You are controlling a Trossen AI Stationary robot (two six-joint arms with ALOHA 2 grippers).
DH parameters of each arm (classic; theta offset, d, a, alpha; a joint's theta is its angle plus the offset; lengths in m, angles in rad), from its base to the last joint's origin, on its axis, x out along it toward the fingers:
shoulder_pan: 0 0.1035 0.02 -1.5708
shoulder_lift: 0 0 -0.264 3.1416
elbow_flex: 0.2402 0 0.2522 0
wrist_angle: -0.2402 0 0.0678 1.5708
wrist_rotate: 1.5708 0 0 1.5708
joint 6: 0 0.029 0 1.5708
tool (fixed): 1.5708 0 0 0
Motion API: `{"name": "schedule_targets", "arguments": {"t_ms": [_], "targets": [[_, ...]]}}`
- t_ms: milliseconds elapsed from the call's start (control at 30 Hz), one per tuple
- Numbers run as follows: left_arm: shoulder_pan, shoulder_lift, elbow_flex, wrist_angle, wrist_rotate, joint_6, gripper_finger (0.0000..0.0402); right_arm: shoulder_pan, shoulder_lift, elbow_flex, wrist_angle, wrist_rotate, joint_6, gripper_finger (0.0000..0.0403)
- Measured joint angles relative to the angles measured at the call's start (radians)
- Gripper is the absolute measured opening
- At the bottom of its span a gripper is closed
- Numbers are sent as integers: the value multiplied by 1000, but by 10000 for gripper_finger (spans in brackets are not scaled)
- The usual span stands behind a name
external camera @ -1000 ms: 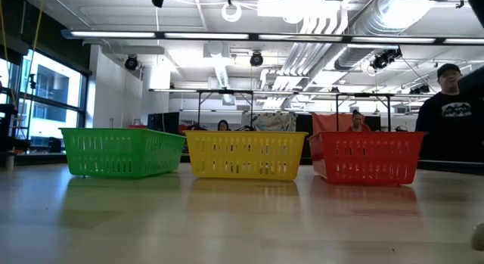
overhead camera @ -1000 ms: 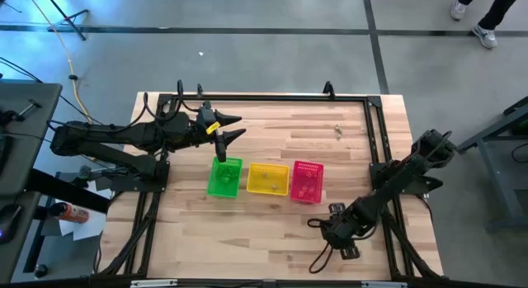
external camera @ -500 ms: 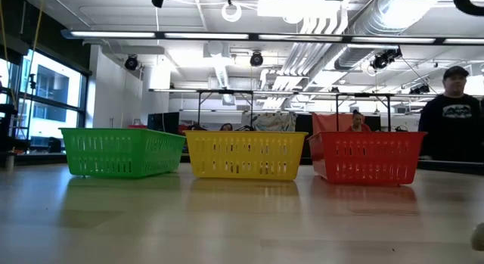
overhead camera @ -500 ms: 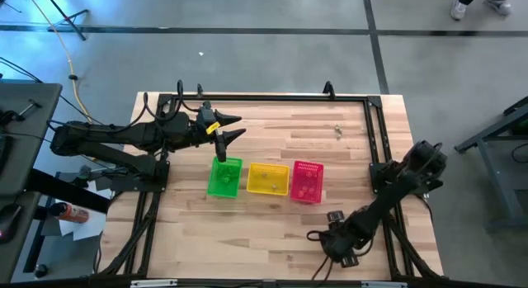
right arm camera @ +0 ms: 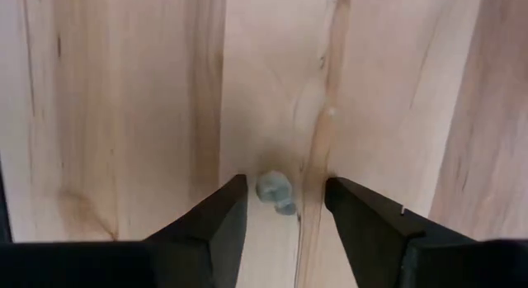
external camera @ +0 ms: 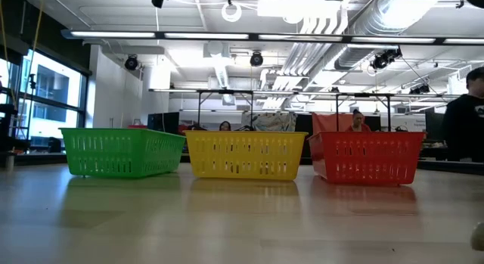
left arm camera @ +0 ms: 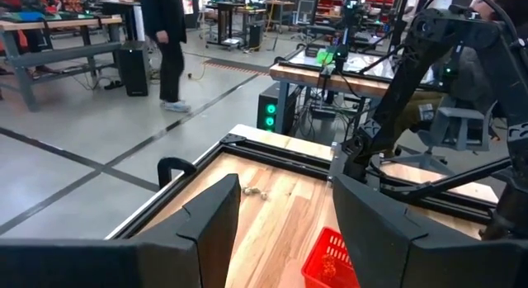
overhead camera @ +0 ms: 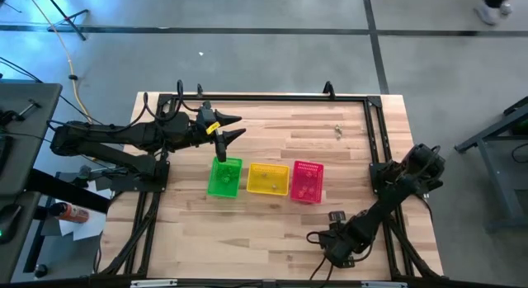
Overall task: Sort Halloween decoration
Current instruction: Put the white skull toy into the yellow basket
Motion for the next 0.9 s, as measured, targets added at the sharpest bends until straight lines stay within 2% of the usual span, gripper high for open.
{"name": "schedule_targets", "arguments": {"t_ms": [233,700,900], "targets": [[0,0,0,0,0,26,186,5,1,-1,-21,24,23,120],[0,-7,1,5,1,58,186,4,-3,-3,-30,24,-22,64],[0,-49,2,2,1,97,186,3,-38,-8,-35,28,-30,34]]}}
